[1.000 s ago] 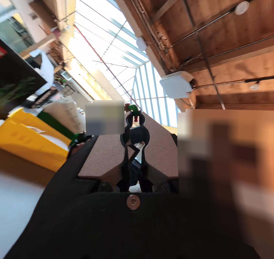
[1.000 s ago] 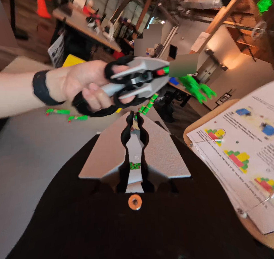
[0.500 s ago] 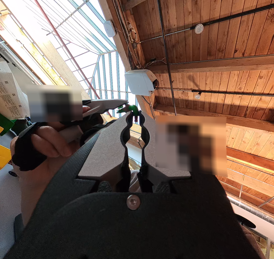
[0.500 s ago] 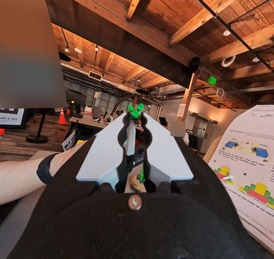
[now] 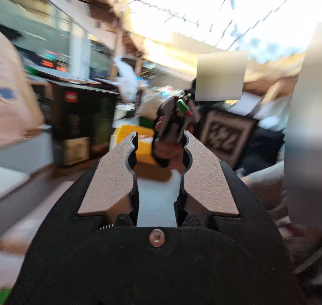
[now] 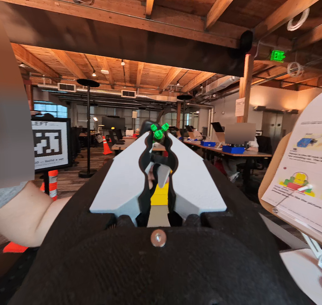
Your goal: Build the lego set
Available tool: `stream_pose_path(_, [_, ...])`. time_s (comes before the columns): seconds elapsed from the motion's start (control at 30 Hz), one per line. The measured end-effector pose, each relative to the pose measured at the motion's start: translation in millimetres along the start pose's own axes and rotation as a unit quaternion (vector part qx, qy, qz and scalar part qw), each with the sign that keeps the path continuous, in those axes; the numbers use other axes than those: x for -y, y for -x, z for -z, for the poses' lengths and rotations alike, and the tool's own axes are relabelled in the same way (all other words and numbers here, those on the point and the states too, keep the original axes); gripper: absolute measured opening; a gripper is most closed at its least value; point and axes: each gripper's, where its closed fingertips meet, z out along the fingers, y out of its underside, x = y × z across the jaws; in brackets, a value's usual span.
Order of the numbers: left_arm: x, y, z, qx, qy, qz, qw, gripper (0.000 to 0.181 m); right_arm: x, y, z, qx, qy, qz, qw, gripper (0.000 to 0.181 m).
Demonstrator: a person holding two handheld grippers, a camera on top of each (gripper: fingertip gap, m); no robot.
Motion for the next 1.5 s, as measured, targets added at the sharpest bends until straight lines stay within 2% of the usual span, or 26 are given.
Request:
stream_pose_path(0.03, [-2,-1,3,0.035,0.027,-0.074,0.996,0.047,-1,4,0,0.015,0.006,-0.002,1.000,0.012])
stream_pose_path(0.1, [-5,-8,6,0.079,0.070,-0.196,0.975,0.047,-3,12,0,0.042,0.019,0.001,0.999,0.011])
stream_pose_path(0.17, [-5,-16,6,0.106,0.086,-0.284,0.949,0.047,-4,14,0,0.048,0.028,0.009,0.998,0.011])
stream_pose_path(0.23, [-4,-25,4,0.121,0.089,-0.341,0.928,0.044,-8,17,1,0.059,0.047,0.012,0.997,0.011])
stream_pose_path(0.3, [-7,-34,-1,0.117,0.096,-0.370,0.917,0.042,-12,22,3,0.075,0.071,0.015,0.994,0.012])
stream_pose_path(0.47, [-22,-44,-12,0.104,0.130,-0.408,0.898,0.035,-20,29,7,0.099,0.113,0.024,0.988,0.012])
stream_pose_path(0.57, [-21,-46,-13,0.107,0.118,-0.424,0.891,0.027,-21,29,10,0.104,0.125,0.027,0.986,0.012])
stream_pose_path(0.7, [-24,-44,-15,0.105,0.123,-0.419,0.893,0.028,-24,31,13,0.114,0.135,0.025,0.984,0.012])
stream_pose_path(0.77, [-28,-44,-16,0.101,0.127,-0.420,0.893,0.020,-27,31,13,0.116,0.141,0.024,0.983,0.012])
stream_pose_path(1.33, [-33,-36,-19,0.112,0.143,-0.422,0.888,0.018,-29,26,16,0.109,0.142,0.023,0.984,0.012])
stream_pose_path(1.5, [-33,-32,-19,0.117,0.142,-0.405,0.896,0.019,-32,23,16,0.101,0.144,0.023,0.984,0.012])
